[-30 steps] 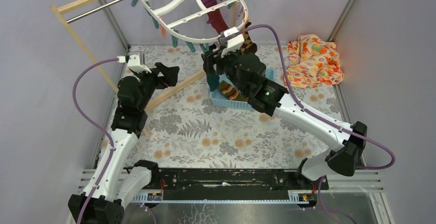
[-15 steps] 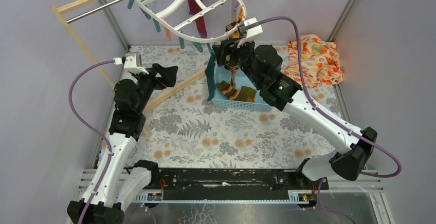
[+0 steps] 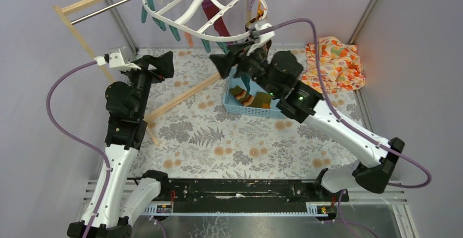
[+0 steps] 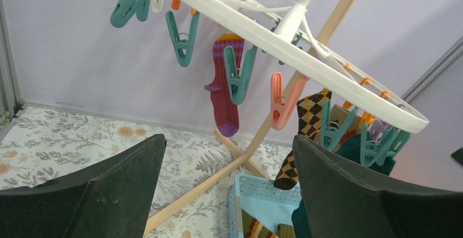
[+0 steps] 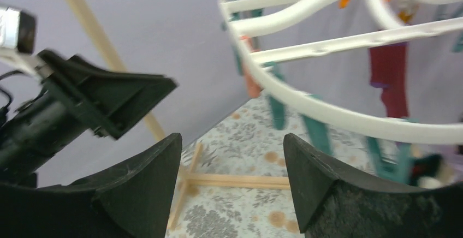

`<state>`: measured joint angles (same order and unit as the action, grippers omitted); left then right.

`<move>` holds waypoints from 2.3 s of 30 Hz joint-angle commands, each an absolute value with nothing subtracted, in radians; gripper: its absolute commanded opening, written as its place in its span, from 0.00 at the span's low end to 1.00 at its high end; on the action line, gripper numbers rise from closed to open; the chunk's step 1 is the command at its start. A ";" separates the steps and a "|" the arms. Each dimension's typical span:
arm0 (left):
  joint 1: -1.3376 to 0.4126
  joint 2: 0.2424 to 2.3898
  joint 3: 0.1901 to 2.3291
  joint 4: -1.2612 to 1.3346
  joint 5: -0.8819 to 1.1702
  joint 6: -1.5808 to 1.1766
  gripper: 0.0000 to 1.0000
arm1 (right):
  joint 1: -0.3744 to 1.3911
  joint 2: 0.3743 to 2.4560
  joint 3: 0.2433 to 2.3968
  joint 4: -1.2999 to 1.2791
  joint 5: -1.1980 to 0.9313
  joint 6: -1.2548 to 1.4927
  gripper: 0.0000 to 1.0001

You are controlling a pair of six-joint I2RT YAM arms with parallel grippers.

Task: Clip the socks to the hanger
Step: Rotate the hanger at the clothesline, then open the clamp at the hanger.

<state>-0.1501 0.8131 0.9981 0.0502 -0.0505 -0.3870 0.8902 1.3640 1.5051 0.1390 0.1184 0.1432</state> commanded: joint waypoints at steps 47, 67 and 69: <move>-0.146 0.823 0.949 0.074 -0.019 -0.371 0.94 | 0.613 1.485 1.505 0.153 -0.026 0.198 0.69; -0.044 1.021 0.815 0.681 0.297 -0.471 0.95 | 0.656 1.406 1.370 0.301 -0.263 0.316 0.68; -0.022 1.026 0.805 0.718 0.362 -0.480 0.95 | 0.675 1.408 1.378 0.295 -0.261 0.306 0.68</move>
<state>-0.0566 1.0237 0.8272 0.4736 0.2142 -0.4446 0.6357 1.4315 1.3602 0.2276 -0.2214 0.2989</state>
